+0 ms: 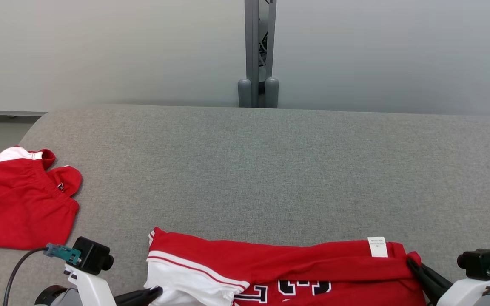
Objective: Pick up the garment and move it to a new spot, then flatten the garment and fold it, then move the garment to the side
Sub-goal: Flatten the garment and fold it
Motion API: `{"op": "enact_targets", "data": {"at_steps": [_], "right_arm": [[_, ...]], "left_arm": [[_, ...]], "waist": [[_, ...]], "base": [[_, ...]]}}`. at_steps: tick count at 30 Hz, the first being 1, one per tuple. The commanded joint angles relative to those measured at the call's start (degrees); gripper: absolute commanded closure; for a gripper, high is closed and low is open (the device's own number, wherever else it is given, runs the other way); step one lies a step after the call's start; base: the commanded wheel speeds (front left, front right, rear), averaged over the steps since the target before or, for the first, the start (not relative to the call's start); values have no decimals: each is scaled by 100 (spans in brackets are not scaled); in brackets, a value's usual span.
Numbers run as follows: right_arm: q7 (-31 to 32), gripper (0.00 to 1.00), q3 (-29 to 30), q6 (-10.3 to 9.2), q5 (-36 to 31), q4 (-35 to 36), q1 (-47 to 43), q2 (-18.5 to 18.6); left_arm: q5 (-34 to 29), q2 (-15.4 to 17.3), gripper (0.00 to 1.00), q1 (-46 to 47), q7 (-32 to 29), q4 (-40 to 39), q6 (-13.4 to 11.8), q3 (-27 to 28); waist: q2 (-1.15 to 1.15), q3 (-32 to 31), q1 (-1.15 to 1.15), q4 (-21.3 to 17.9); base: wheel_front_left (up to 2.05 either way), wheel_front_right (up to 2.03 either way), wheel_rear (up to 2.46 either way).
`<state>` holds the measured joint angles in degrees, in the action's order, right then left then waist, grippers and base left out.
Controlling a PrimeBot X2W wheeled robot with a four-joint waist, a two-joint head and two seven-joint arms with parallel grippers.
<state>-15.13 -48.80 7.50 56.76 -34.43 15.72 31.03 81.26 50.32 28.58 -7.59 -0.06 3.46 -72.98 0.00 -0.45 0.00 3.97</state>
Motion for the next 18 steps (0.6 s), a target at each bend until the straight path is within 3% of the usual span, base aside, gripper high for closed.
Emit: {"op": "enact_targets", "data": {"at_steps": [1,18], "right_arm": [[-4,100,-119,-1,128,-89,60,57],[224,100,-1004,-1,1035,-19,394,403]], "left_arm": [[-25,13,100,-93,-47,10,-38,2],[95,-31,100,-324,-623,-1,-74,-17]], "waist": [[0,-5,0,2],[0,-33,0,5]], "base": [[0,0,0],[0,0,0]]}}
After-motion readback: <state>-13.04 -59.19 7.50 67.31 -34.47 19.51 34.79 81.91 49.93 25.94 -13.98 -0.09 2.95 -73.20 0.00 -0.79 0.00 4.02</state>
